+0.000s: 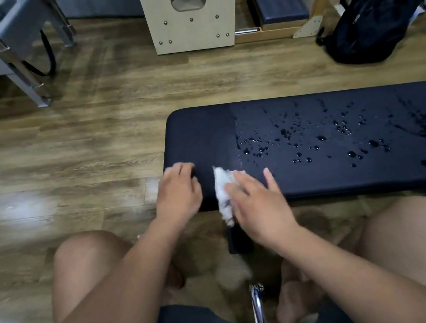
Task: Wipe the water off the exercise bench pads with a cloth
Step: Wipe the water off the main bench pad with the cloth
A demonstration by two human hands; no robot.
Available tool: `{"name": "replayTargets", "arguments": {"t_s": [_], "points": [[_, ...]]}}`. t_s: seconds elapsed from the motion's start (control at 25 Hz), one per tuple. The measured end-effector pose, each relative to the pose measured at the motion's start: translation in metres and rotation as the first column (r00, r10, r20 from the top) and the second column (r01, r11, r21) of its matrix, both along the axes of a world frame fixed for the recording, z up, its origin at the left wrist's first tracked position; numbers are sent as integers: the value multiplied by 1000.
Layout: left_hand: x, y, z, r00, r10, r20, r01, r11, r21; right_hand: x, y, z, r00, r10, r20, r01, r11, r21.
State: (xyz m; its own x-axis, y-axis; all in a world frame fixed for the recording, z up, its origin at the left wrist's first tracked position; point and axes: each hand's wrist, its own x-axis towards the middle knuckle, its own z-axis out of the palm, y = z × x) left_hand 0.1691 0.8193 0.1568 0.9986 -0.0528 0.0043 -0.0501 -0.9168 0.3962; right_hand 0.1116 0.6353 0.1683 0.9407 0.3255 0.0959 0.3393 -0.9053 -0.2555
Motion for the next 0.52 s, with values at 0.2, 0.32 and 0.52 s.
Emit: {"name": "replayTargets", "arguments": {"t_s": [0.2, 0.32, 0.52], "points": [[37, -13, -27, 999, 9, 40, -9, 1000, -10, 21, 36, -25, 977, -106, -184, 38, 939, -342], [37, -14, -33, 995, 17, 101, -20, 1000, 24, 86, 39, -18, 965, -141, -221, 58, 937, -345], [39, -11, -37, 985, 23, 173, -25, 1000, 7, 217, 40, -13, 936, -198, -292, 48, 892, -449]]}}
